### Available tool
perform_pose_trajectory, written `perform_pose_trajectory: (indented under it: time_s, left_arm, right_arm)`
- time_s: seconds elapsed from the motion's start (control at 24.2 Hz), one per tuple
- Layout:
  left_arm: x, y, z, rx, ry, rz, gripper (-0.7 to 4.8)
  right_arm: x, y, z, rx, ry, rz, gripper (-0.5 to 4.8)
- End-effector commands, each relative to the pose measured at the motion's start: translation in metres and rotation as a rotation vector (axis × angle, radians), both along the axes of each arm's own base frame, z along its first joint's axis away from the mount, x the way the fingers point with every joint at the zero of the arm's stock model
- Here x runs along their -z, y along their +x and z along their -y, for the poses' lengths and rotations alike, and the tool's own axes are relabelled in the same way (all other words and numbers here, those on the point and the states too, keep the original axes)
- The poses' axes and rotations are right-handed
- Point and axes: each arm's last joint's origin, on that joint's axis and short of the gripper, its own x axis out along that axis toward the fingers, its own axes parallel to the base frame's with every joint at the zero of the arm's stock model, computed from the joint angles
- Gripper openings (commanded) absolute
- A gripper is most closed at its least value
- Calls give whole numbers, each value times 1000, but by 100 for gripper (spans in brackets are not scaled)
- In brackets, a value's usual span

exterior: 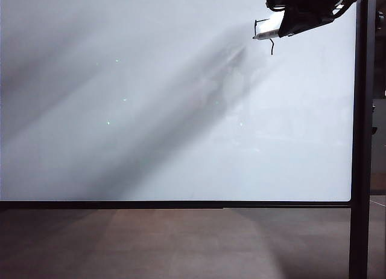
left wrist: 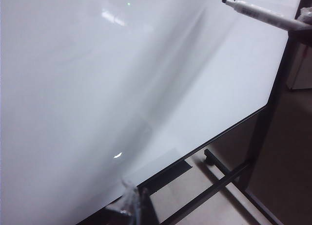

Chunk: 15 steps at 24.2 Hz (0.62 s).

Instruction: Reach to the right to find the marker pen, pick it up, and write the number 5 on the whiteboard.

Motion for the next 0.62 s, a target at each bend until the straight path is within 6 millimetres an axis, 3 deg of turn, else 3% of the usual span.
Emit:
perform_pose_trajectory:
  time_s: [0.04,0.62]
  left_arm:
    - [-3,-1,-1,-3,-8,13,-5]
    - [-1,-1,-1,-3,5,-7,-5]
  right_arm:
    - [-1,2,0,4,-1,11,-6]
    - [2,5,0,33,-58,22,-6]
